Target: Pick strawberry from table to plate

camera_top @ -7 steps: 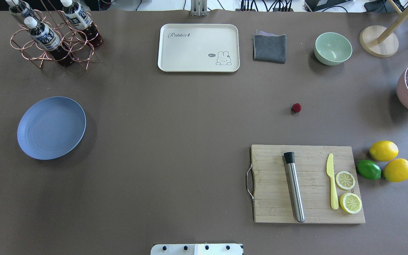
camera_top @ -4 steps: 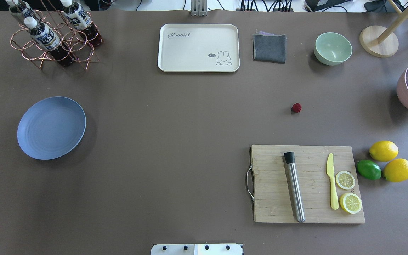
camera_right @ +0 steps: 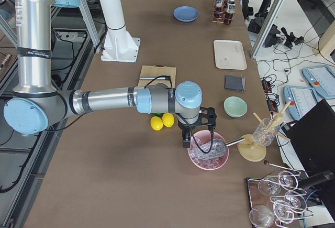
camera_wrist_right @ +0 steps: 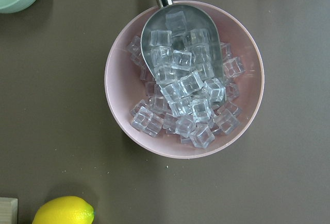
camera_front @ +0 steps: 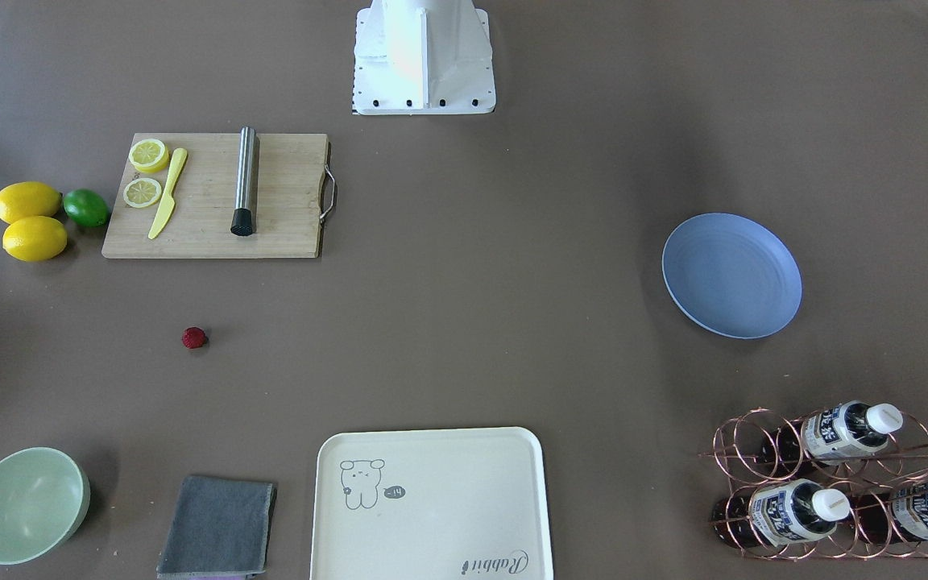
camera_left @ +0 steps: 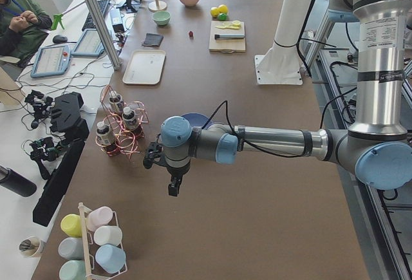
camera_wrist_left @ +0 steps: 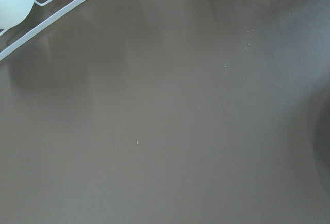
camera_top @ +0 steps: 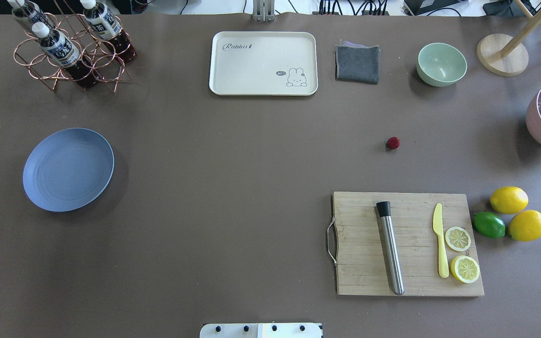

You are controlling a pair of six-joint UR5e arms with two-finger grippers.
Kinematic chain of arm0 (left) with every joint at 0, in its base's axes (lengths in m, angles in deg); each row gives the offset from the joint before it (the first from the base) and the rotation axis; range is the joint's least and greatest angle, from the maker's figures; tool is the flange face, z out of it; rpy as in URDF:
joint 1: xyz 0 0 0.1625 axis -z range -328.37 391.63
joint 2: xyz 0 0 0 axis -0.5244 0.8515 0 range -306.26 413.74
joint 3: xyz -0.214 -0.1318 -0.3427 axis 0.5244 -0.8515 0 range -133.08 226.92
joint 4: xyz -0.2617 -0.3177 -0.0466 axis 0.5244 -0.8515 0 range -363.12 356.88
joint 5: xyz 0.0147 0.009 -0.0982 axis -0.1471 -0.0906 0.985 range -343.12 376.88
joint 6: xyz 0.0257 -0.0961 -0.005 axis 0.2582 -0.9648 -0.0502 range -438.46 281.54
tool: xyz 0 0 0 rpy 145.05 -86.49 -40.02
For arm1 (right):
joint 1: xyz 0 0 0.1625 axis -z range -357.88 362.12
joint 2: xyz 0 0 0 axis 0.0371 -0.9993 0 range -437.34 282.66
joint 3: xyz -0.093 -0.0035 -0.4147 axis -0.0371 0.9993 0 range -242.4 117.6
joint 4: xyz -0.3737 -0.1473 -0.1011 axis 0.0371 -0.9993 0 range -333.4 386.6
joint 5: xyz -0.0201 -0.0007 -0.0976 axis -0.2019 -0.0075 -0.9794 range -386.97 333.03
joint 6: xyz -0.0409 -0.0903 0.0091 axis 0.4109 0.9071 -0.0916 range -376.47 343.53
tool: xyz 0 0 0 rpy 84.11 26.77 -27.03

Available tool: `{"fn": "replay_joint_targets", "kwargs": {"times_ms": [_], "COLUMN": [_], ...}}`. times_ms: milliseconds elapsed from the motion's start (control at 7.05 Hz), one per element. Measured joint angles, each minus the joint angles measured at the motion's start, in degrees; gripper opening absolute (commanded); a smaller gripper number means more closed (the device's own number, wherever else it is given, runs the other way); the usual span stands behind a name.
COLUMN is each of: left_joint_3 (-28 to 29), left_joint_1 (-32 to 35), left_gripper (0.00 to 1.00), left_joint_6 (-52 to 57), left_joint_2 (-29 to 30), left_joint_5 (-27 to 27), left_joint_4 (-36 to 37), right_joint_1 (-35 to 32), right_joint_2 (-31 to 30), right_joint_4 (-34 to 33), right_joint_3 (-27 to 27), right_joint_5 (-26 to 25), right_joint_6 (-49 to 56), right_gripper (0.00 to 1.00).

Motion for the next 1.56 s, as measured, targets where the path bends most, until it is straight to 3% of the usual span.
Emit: {"fn": "replay_joint_targets", "kwargs": {"times_ms": [994, 1277, 1561], "left_joint_3": [-2.35, -2.77, -2.10], "left_joint_1": [-0.17, -0.08, 0.16], "left_gripper": [0.98, 0.98, 0.98], "left_joint_6": [-0.13, -0.05, -0.17], "left_joint_2": [0.31, 0.60, -0.17], "left_joint_5": [1.43, 5.23, 9.97], "left_joint_4": [-0.31, -1.74, -7.60], "right_joint_1": [0.41, 0.61, 0.73], "right_joint_2": [0.69, 0.99, 1.34], "right_joint_4": [0.00, 0.00, 0.00], "right_joint_3": [0.66, 0.53, 0.31], "right_joint_5": [0.06, 0.11, 0.55], "right_joint_6": [0.33, 0.39, 0.63], "right_gripper": [1.00, 1.00, 1.00]}}
